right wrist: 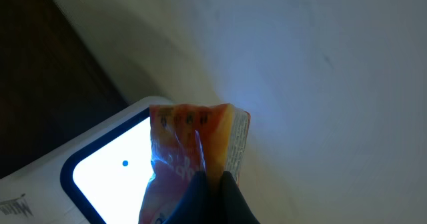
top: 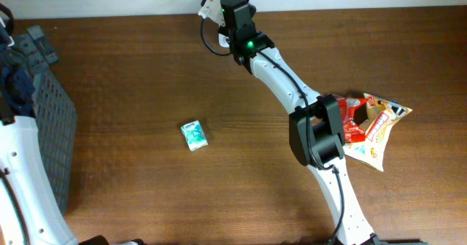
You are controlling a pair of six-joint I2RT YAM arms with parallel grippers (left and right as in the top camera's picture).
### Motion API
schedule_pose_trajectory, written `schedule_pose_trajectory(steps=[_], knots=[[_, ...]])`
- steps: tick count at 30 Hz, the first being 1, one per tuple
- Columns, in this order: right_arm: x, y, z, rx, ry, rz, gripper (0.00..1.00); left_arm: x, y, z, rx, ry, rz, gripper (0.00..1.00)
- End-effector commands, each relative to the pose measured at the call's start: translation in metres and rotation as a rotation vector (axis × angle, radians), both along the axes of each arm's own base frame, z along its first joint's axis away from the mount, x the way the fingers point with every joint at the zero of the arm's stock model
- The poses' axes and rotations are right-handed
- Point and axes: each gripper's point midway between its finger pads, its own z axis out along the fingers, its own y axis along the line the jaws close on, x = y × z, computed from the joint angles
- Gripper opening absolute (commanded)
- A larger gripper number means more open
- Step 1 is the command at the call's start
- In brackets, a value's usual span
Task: Scan the item barcode
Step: 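Lift the orange tissue pack and hold its barcode at the scanner, then carry the orange pack right and drop it by the bags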
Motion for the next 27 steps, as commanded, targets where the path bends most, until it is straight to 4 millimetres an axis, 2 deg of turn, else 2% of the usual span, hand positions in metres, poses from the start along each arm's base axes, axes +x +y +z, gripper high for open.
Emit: schedule_pose_trajectory(steps=[1, 7, 9, 12, 15, 20, 21, 23, 25, 27], knots=[[0.001, -0.006, -0.010, -0.022, 0.006, -0.038, 0.04, -0.001, 0.001, 0.001, 0.009, 0.002, 0.000, 0.99], [-0.005, -0.005, -0.020, -0.036, 0.055, -0.037, 0.04, -0.001, 0.001, 0.001, 0.009, 0.002, 0.000, 0.99], [-0.006, -0.005, -0.010, 0.035, 0.050, -0.059, 0.04, -0.001, 0.001, 0.001, 0.009, 0.003, 0.000, 0.99], [-0.014, 0.001, 0.017, 0.093, 0.058, -0.027, 0.04, -0.001, 0.001, 0.001, 0.009, 0.003, 0.000, 0.99], [-0.033, 0.004, 0.054, 0.181, 0.099, 0.002, 0.04, -0.001, 0.001, 0.001, 0.009, 0.003, 0.000, 0.99], [-0.103, 0.011, 0.108, 0.455, 0.355, 0.100, 0.04, -0.001, 0.001, 0.001, 0.009, 0.002, 0.000, 0.99], [-0.121, 0.007, 0.118, 0.543, 0.433, 0.083, 0.04, -0.001, 0.001, 0.001, 0.009, 0.002, 0.000, 0.99], [-0.150, -0.021, 0.131, 0.691, 0.557, -0.062, 0.04, -0.001, 0.001, 0.001, 0.009, 0.002, 0.000, 0.99], [-0.171, -0.053, 0.130, 0.732, 0.642, -0.192, 0.04, -0.001, 0.001, 0.001, 0.009, 0.003, 0.000, 0.99], [-0.187, -0.085, 0.120, 0.745, 0.724, -0.318, 0.04, -0.001, 0.001, 0.001, 0.009, 0.002, 0.000, 0.99]])
